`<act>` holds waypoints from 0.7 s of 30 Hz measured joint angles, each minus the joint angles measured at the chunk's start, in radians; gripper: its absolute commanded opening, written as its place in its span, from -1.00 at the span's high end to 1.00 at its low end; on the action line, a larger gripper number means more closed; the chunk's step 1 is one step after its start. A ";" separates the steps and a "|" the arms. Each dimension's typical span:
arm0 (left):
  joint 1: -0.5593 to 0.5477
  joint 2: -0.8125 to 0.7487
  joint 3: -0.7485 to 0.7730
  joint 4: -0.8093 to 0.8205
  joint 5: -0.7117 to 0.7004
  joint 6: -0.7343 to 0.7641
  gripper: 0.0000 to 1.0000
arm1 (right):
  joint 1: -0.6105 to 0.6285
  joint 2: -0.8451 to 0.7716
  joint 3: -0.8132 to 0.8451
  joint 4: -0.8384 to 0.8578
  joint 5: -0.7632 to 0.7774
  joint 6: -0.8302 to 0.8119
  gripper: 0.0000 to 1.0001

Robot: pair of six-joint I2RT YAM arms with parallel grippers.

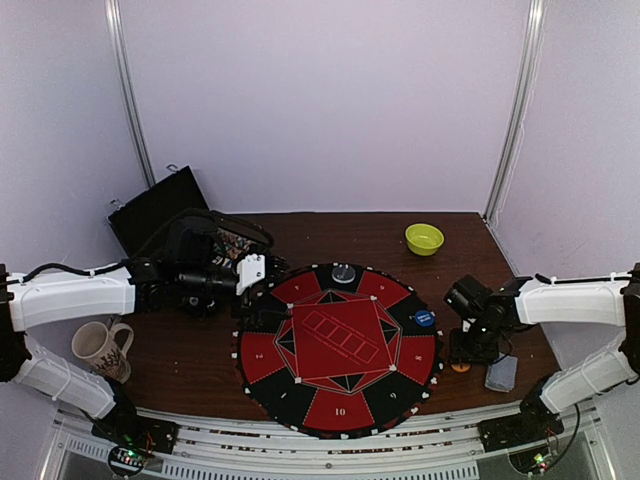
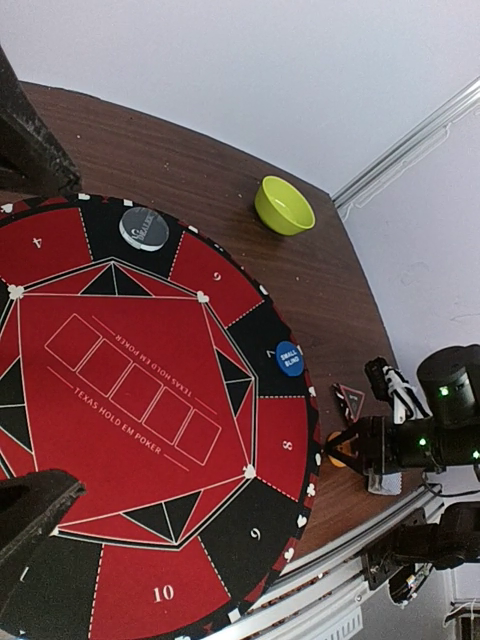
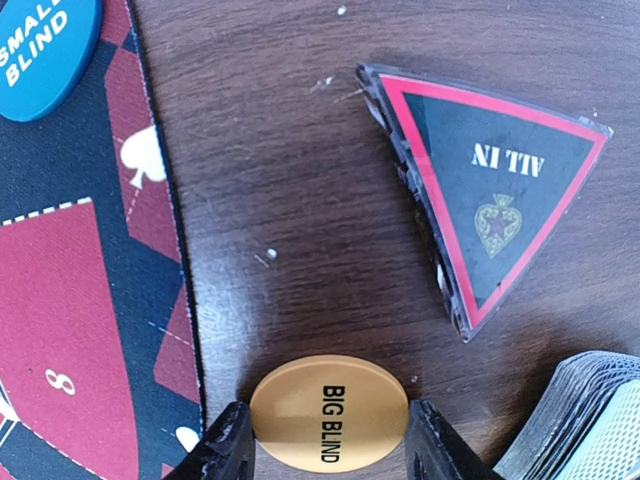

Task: Distribute texas hold em gaming equipment
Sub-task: Pick up the big blind button from the center of the board.

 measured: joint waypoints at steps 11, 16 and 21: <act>0.000 0.000 0.000 0.000 0.000 0.000 -0.96 | 0.002 -0.050 -0.029 -0.002 -0.055 -0.004 0.08; 0.000 0.000 0.000 0.000 0.000 0.000 -0.97 | 0.002 -0.067 -0.039 0.005 -0.077 -0.004 0.09; 0.000 0.000 0.000 0.000 0.000 0.000 -0.96 | 0.011 -0.086 -0.040 0.007 -0.101 -0.003 0.10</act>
